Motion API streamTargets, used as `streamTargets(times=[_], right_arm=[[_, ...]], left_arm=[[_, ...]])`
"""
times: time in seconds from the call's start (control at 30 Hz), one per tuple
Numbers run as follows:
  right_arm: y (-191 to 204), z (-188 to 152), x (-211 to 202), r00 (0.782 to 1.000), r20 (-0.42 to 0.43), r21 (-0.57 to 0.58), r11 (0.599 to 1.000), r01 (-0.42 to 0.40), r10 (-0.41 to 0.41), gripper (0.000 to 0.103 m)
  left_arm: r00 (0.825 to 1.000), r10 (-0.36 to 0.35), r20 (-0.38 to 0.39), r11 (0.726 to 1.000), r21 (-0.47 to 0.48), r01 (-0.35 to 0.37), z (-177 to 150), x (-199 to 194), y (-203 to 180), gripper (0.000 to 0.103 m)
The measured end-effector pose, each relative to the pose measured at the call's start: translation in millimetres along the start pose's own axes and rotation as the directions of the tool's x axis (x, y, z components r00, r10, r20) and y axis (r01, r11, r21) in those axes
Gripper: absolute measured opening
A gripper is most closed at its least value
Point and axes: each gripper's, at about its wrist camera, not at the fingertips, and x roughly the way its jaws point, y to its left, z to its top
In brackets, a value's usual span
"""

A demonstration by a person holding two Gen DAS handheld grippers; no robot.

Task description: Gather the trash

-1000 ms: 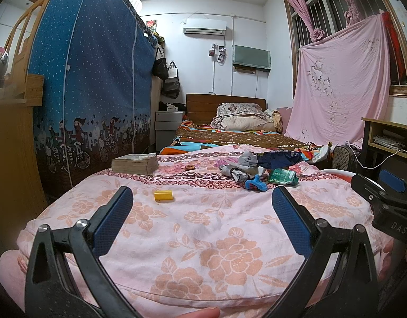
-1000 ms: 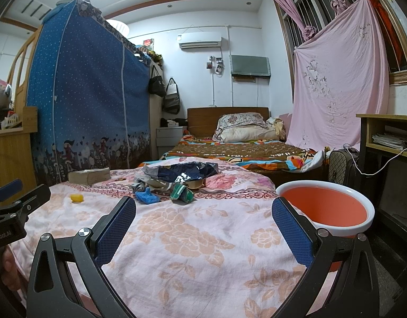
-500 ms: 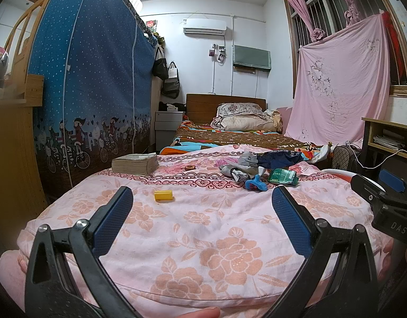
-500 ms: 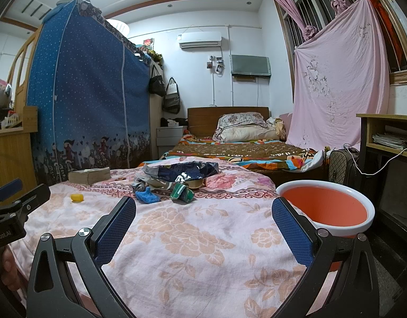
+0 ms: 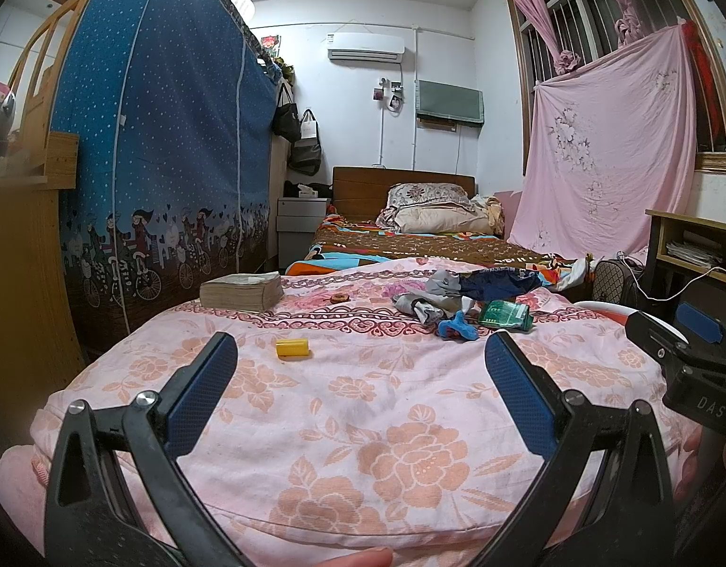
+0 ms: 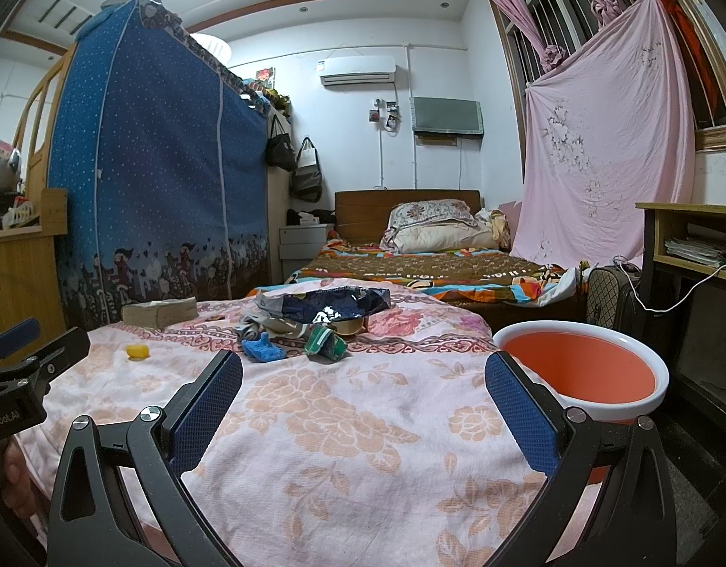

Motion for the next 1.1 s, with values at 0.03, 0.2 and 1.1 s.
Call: streamTargets(times=[0.03,0.2,1.1], right_arm=[[-0.1,0.0,0.0,1.0,0.0,0.0,1.0,0.0,0.0,0.103],[-0.3,-0.3,0.0,1.0,0.001,0.0,1.0,0.0,0.0,0.103],[1.4,-1.9,0.0,1.0,-0.006,0.003,1.0,-0.005,0.005,0.103]], left_arm=[[1.0,0.0,0.0,1.0,0.0,0.0,0.0,0.0,0.0,0.091],[1.0,0.0,0.0,1.0,0.0,0.0,0.0,0.0,0.0,0.091],[1.0,-0.008,-0.005,1.0,-0.008,0.008,-0.4,1.4,2.9,0.091]])
